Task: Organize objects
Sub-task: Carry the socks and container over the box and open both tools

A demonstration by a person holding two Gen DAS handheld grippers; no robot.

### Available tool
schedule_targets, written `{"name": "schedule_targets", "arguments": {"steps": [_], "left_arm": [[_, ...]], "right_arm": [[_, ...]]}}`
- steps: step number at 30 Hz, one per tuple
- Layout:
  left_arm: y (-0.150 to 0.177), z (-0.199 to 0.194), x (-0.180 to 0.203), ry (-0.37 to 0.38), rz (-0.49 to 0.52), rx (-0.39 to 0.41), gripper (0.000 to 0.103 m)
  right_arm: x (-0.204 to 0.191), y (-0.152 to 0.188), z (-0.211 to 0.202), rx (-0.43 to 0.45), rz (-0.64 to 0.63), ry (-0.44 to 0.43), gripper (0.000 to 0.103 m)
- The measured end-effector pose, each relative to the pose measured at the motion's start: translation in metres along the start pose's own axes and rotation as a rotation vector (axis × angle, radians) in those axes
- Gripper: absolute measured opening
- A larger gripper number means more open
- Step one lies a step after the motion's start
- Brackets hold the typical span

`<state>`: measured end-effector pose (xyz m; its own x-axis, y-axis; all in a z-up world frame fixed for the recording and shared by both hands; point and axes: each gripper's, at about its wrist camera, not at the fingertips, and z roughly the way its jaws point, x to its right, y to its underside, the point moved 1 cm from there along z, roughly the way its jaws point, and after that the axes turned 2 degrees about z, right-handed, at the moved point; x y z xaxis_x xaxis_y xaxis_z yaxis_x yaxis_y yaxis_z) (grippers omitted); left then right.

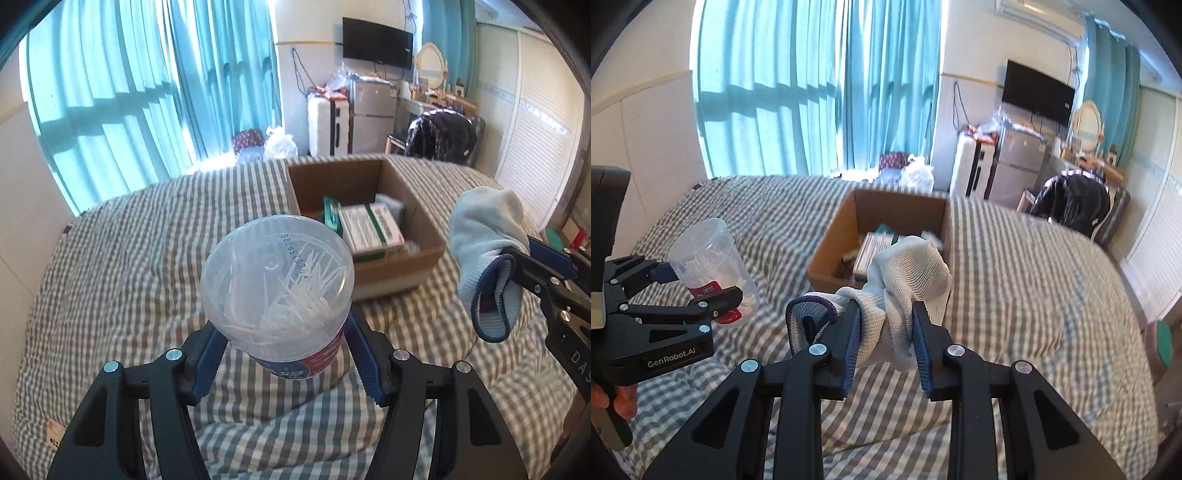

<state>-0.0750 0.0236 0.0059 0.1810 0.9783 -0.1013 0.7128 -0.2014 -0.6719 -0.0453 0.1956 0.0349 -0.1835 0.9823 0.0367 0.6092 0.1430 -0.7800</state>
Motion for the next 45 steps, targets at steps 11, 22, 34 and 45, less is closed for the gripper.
{"name": "schedule_targets", "arguments": {"steps": [11,22,34,45], "left_arm": [[-0.080,0.030,0.012,0.025,0.013,0.061,0.064],[-0.128,0.118,0.034,0.061,0.041,0.031,0.064],[-0.130,0.178,0.030,0.101,0.042,-0.020,0.064],[-0.117,0.191,0.024,0.111,0.018,-0.070,0.065]], "right_arm": [[0.028,-0.074,0.025,0.066,0.002,-0.017,0.026],[0.060,-0.123,0.142,0.007,0.048,-0.031,0.026],[0.075,-0.118,0.225,-0.069,0.093,-0.045,0.026],[0.065,-0.126,0.236,-0.056,0.134,-0.073,0.036]]}}
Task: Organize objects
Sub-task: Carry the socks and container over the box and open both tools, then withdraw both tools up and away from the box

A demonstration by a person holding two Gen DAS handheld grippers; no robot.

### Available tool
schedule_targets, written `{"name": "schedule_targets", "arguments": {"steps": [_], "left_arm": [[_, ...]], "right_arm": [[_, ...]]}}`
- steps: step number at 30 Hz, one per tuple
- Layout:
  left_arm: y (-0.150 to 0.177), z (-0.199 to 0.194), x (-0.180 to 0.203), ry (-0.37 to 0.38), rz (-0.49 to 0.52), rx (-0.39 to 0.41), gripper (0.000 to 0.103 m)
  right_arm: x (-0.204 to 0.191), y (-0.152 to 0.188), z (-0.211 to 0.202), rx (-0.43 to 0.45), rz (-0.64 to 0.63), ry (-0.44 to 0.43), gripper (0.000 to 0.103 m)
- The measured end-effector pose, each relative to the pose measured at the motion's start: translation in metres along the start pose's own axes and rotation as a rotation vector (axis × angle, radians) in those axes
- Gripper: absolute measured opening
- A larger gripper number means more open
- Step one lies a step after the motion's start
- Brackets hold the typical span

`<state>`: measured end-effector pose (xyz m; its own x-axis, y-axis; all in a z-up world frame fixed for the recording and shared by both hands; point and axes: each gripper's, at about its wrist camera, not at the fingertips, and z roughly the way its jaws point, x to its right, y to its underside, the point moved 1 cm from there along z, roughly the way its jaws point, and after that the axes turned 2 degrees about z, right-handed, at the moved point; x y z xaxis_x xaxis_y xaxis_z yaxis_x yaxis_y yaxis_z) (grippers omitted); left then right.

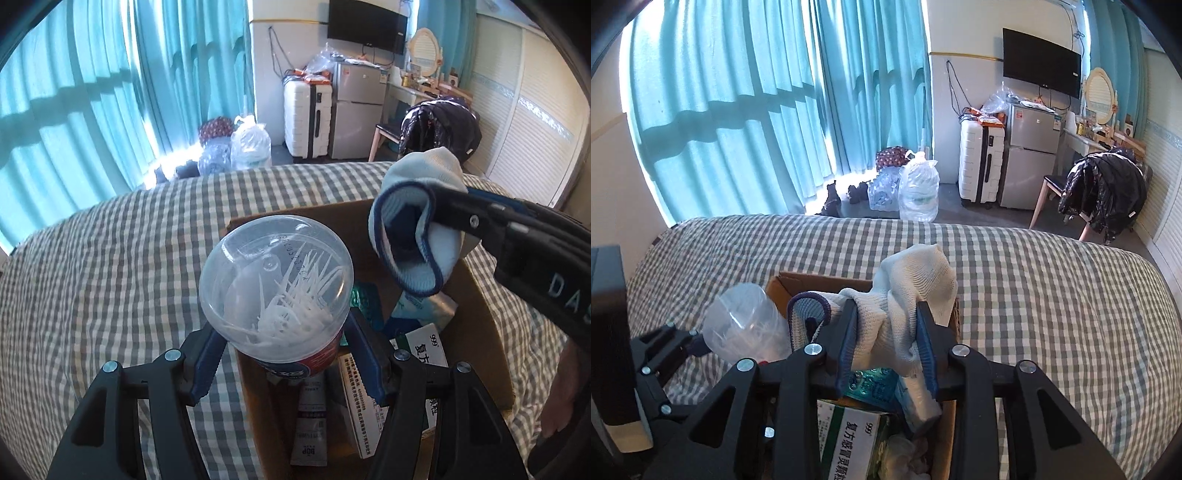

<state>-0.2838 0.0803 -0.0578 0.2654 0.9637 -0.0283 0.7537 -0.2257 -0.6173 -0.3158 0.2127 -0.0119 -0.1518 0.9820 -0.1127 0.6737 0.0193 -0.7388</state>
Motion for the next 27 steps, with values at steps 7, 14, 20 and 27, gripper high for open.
{"name": "schedule_targets", "arguments": {"steps": [7,14,20,27], "left_arm": [[0.001,-0.025,-0.002,-0.010,0.012,0.017,0.083],[-0.005,-0.080,-0.006,-0.055,-0.004,0.071,0.089],[-0.012,-0.139,-0.003,-0.074,-0.009,0.140,0.094],[-0.011,-0.215,0.002,-0.126,-0.023,0.238,0.103]], "right_arm": [[-0.002,-0.003,-0.011,0.002,0.054,-0.020,0.048],[-0.003,-0.016,-0.069,0.059,0.065,0.010,0.063],[-0.008,-0.031,-0.139,0.138,0.065,0.037,0.076],[-0.016,-0.035,-0.222,0.220,0.036,0.073,0.088]]}}
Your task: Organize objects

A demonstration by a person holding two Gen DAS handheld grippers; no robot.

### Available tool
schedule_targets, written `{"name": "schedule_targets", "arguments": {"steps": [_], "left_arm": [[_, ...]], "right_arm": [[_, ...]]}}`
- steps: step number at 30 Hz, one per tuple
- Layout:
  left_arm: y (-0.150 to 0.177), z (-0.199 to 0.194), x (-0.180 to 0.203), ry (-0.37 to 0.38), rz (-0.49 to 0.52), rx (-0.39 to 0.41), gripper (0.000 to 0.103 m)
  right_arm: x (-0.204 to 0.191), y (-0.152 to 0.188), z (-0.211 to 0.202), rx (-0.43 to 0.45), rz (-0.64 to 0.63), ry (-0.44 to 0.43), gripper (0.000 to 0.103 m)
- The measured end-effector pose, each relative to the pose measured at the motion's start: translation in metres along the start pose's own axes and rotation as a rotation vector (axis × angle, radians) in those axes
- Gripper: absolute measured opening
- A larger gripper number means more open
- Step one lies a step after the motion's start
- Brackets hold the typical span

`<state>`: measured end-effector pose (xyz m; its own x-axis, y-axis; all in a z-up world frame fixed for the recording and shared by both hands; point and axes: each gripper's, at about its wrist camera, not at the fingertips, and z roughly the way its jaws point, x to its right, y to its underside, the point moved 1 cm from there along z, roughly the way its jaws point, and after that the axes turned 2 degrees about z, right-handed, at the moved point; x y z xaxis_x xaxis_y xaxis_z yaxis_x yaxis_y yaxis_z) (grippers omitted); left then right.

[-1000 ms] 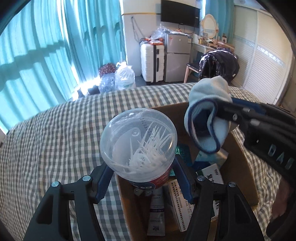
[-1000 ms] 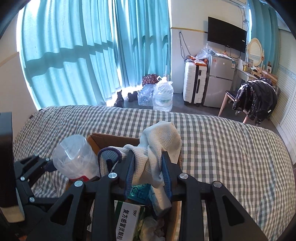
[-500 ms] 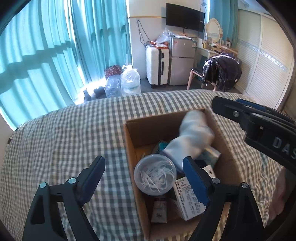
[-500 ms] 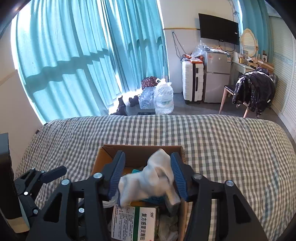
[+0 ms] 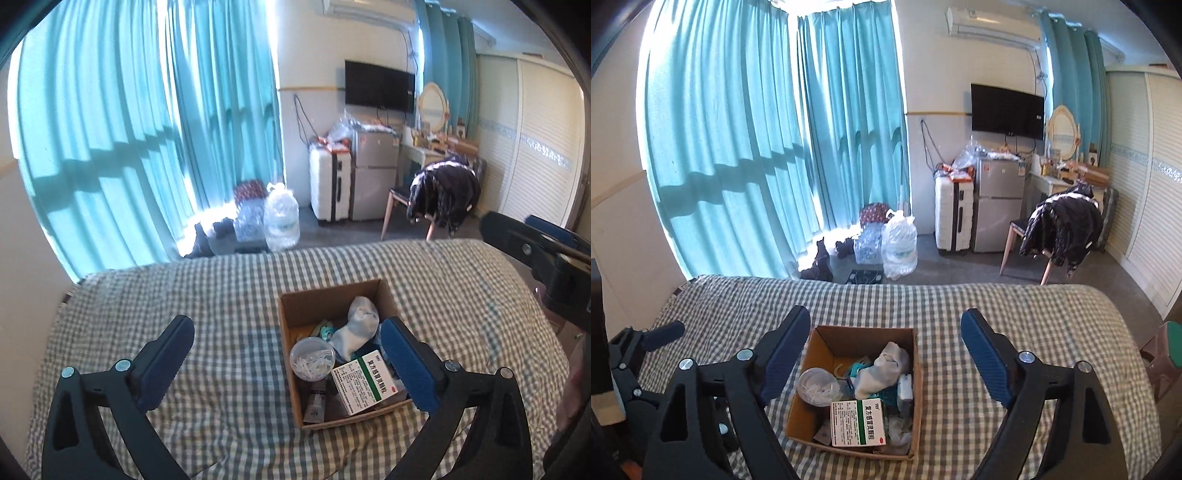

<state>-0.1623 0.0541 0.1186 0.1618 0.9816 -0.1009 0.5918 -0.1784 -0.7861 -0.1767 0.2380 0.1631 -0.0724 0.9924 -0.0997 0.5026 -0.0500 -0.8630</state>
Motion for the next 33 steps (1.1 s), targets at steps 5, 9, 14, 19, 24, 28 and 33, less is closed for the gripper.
{"name": "schedule_targets", "arguments": {"steps": [5,9,14,19,24,28,33], "left_arm": [[0.001,-0.040,-0.002,-0.023,-0.027,0.051,0.103],[0.005,-0.064,-0.002,-0.034,-0.049,0.089,0.103],[0.014,-0.084,0.003,-0.053,-0.064,0.123,0.103],[0.029,-0.102,0.012,-0.056,-0.066,0.174,0.103],[0.051,-0.106,0.014,-0.033,-0.098,0.217,0.103],[0.069,-0.097,0.017,-0.096,-0.101,0.236,0.103],[0.096,-0.084,0.028,-0.132,-0.094,0.255,0.103]], "right_arm": [[0.004,-0.002,-0.051,0.054,-0.021,0.018,0.097],[0.009,0.002,-0.086,0.103,-0.031,0.025,0.103],[0.014,0.013,-0.110,0.119,-0.035,0.020,0.103],[0.020,0.032,-0.119,0.134,-0.051,0.025,0.103],[0.028,0.062,-0.124,0.153,-0.072,0.038,0.103],[0.034,0.085,-0.119,0.174,-0.069,0.057,0.103],[0.043,0.116,-0.100,0.191,-0.067,0.080,0.103]]}}
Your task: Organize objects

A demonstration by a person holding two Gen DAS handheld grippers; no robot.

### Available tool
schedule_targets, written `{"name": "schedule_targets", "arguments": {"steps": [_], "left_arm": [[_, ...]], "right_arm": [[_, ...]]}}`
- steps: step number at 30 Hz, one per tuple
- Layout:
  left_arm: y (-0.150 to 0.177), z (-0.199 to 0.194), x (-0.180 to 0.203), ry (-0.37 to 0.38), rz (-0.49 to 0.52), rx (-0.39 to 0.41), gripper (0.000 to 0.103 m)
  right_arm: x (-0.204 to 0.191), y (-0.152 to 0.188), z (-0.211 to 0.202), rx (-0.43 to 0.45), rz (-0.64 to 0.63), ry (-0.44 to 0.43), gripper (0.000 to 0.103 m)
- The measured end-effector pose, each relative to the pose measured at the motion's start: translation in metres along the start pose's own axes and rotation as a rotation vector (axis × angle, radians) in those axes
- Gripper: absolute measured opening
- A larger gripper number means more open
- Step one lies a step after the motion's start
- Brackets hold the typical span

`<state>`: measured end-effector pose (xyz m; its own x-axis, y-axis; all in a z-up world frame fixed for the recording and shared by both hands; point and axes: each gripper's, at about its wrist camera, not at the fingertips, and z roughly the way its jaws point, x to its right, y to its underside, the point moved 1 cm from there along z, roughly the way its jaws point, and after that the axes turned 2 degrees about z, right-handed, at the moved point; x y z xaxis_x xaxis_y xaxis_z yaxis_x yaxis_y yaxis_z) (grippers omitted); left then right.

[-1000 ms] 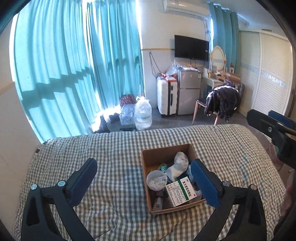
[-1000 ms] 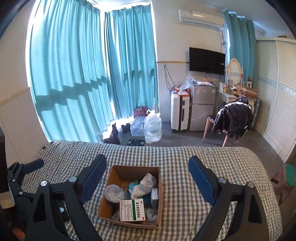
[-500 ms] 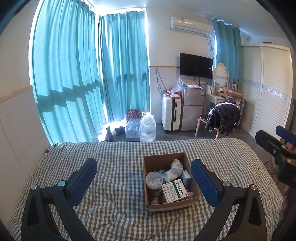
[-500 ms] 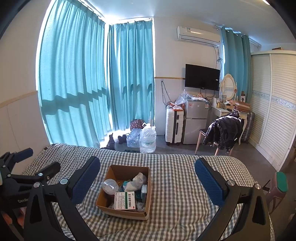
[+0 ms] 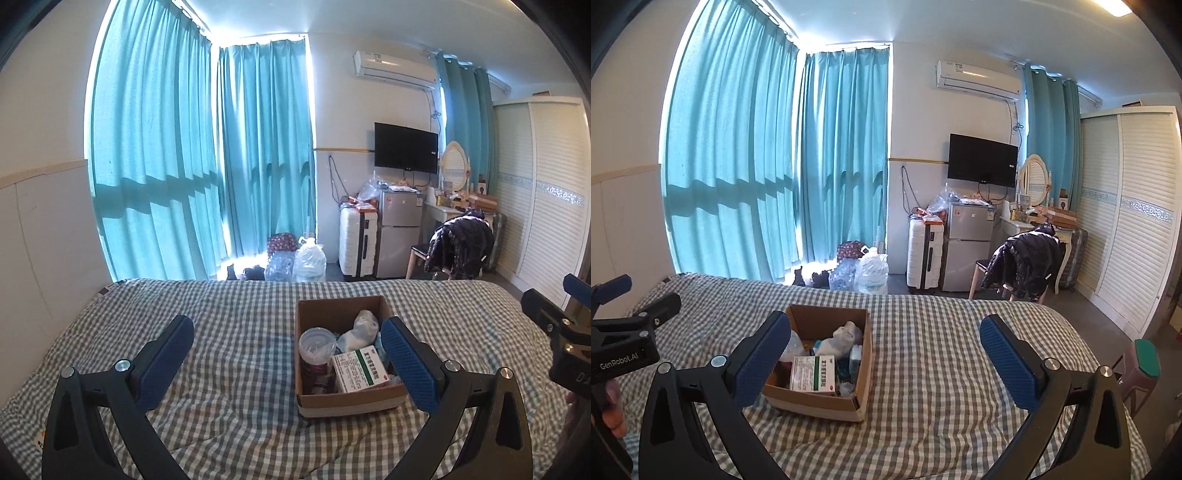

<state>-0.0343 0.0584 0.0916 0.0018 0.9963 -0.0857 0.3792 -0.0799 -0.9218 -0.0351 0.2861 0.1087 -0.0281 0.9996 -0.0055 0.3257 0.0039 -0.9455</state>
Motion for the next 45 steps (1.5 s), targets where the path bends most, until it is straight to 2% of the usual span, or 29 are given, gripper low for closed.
{"name": "schedule_targets", "arguments": {"steps": [6,10,14,21,45], "left_arm": [[0.034,0.005,0.016,-0.055,0.051,0.042,0.103],[0.048,0.019,0.018,-0.020,0.053,-0.002,0.103],[0.056,0.028,0.016,-0.036,0.052,-0.023,0.103],[0.060,0.024,0.016,-0.046,0.056,-0.008,0.103],[0.068,0.027,0.010,-0.041,0.016,-0.047,0.103]], "right_arm": [[-0.005,0.044,0.020,0.035,-0.015,0.025,0.103],[-0.003,0.062,0.033,-0.005,0.010,0.004,0.103],[-0.003,0.065,0.037,-0.011,0.009,0.011,0.103],[-0.005,0.067,0.040,-0.019,0.018,0.006,0.103],[-0.008,0.070,0.035,-0.019,0.035,-0.012,0.103]]}}
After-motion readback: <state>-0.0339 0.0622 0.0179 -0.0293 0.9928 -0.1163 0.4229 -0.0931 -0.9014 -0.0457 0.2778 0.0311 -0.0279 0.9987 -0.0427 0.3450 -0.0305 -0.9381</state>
